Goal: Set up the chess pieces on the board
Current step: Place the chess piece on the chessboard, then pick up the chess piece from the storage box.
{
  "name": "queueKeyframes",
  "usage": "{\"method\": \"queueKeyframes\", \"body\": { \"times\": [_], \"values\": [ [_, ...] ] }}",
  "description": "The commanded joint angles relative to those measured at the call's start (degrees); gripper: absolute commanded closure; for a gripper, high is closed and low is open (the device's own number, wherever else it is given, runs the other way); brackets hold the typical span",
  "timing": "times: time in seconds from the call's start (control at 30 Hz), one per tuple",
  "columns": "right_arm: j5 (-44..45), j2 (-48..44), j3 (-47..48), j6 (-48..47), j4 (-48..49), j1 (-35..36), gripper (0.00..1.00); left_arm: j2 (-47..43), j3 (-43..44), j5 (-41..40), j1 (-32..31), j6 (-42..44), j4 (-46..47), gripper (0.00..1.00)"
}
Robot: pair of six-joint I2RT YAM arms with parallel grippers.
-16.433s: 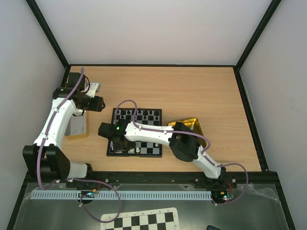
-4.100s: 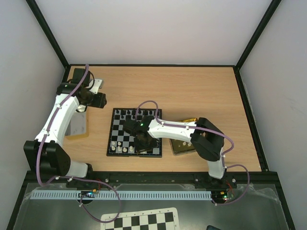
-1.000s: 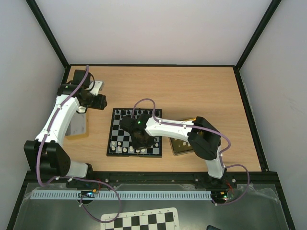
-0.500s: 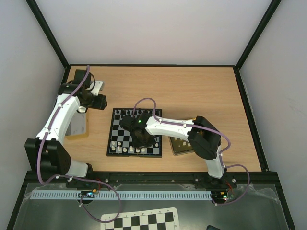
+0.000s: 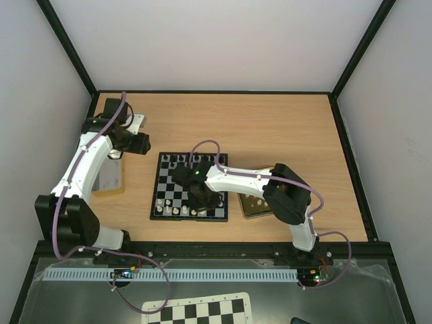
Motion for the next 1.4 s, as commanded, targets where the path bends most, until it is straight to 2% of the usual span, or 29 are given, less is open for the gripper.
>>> {"method": "queueKeyframes", "body": {
  "times": [0.0, 1.13, 1.37],
  "values": [
    [0.22, -0.86, -0.64, -0.14, -0.89, -0.17, 0.79, 0.19, 1.4, -0.12, 0.38, -0.57, 0.0, 0.42],
    [3.71, 1.81, 5.64, -3.52, -3.75, -2.19, 0.76, 1.59, 2.17, -0.48, 0.39, -0.38, 0.02, 0.42],
    [12.86, 1.92, 18.46, -5.31, -10.29, -2.51, 0.73, 1.96, 3.11, -0.87, 0.48, -0.17, -0.28, 0.42]
  ]
}}
